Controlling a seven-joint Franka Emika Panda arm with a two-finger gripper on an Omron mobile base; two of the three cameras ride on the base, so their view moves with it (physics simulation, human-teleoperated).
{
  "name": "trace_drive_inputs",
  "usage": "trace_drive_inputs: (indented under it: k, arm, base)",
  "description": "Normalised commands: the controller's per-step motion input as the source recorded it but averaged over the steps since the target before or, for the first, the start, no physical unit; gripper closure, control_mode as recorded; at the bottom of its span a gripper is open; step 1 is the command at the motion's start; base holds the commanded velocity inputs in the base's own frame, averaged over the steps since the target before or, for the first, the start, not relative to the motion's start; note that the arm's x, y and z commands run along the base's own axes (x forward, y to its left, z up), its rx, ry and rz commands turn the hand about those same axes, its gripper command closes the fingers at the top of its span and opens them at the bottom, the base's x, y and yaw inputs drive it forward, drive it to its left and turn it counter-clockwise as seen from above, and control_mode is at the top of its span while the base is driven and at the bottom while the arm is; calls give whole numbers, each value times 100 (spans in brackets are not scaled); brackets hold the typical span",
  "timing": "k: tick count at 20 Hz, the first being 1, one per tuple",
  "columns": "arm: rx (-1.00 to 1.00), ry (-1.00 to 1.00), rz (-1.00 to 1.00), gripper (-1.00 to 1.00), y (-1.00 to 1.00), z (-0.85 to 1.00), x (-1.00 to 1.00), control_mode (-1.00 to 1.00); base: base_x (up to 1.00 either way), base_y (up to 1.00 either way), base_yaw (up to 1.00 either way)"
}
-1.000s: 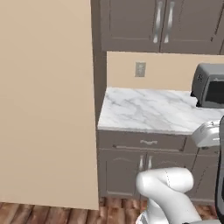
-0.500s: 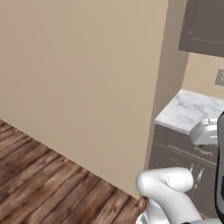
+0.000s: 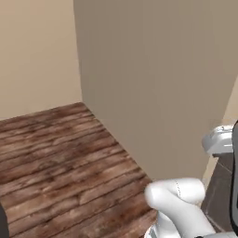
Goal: Close all open cabinet doors.
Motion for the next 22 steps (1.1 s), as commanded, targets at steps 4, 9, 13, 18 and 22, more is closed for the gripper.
trace_drive_inputs:
  k: [4, 9, 13, 18, 22]
  arm:
    - [0, 0, 0, -100, 0, 0, 0, 100]
    - [0, 0, 0, -100, 0, 0, 0, 100]
    - [0, 0, 0, -100, 0, 0, 0, 100]
    - [0, 0, 0, -100, 0, 0, 0, 100]
    - [0, 0, 0, -100, 0, 0, 0, 100]
  base:
    - [0, 23, 69]
    - [0, 28, 64]
    - [0, 30, 61]
    - [0, 31, 62]
    - [0, 27, 62]
